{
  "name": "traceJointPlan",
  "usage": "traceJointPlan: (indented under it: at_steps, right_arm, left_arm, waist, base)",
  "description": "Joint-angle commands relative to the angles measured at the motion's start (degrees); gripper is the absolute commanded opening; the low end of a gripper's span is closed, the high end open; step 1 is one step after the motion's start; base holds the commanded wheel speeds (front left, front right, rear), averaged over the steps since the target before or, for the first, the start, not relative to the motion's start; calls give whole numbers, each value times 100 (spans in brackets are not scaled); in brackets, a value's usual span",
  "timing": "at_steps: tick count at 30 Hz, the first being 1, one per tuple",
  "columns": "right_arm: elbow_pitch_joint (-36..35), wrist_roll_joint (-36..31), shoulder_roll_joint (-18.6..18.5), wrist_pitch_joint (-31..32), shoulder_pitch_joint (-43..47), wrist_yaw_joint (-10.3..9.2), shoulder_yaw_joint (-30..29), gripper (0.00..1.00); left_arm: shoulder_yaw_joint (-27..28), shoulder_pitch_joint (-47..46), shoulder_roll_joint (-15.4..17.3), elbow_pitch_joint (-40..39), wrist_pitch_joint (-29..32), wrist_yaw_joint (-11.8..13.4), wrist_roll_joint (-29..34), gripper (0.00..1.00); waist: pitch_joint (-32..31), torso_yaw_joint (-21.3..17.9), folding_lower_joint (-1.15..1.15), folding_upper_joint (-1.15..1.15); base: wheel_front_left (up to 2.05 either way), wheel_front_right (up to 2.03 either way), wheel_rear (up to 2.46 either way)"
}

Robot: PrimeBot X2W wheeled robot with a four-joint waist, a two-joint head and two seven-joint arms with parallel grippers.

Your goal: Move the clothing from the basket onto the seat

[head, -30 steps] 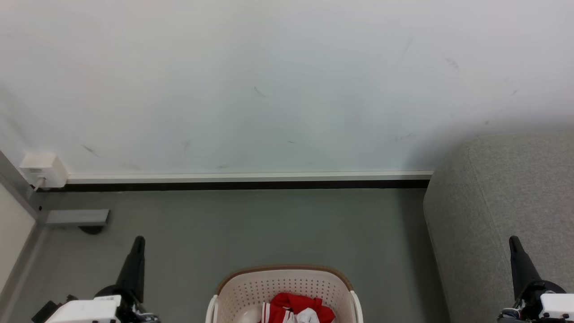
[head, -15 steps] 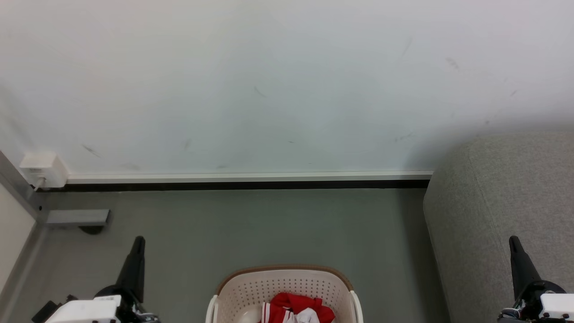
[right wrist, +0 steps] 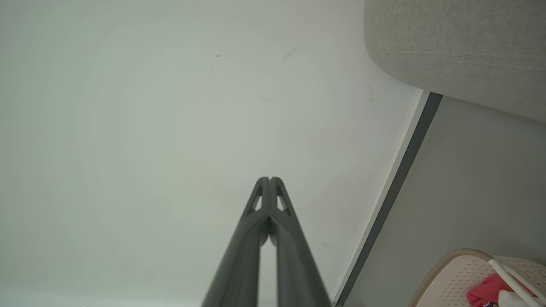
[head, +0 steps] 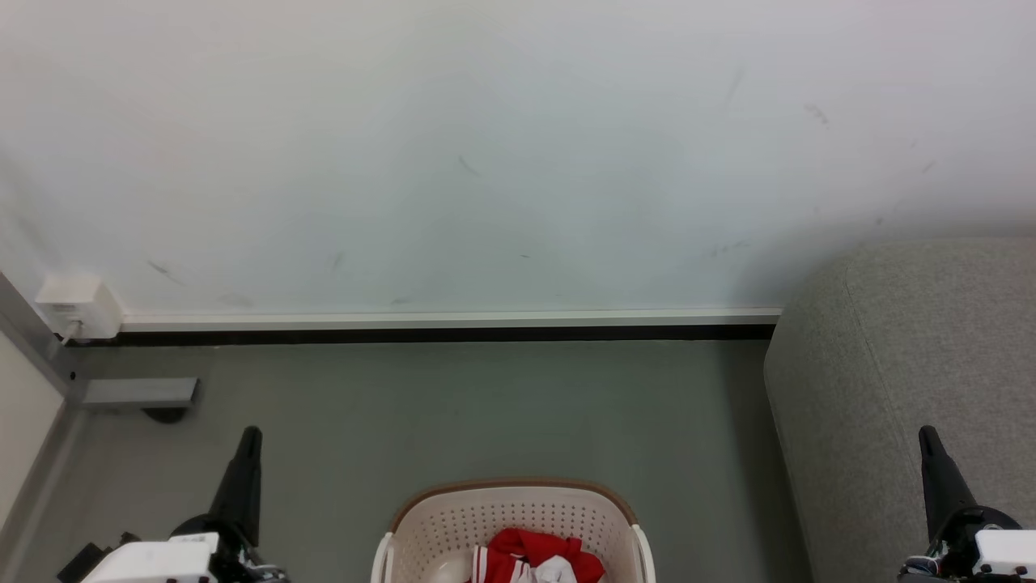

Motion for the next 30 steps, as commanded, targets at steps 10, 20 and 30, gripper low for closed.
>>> traceJointPlan:
  at_steps: [10, 20, 30]
  right_arm:
    - [-32, -1, -40, 20, -36, 3, -19, 0]
    - [-32, -1, -40, 20, -36, 3, -19, 0]
    - [-32, -1, -40, 20, -36, 3, -19, 0]
  left_arm:
    - [8, -35, 14, -13, 25, -40, -72, 0]
    - [8, -35, 14, -13, 25, -40, -72, 0]
    - [8, -35, 14, -13, 25, -40, -72, 0]
  waist:
    - [0, 0, 0, 0]
    - [0, 0, 0, 0]
    - [0, 0, 0, 0]
  base:
    - [0, 0, 0]
    - [0, 0, 0]
    - [0, 0, 0]
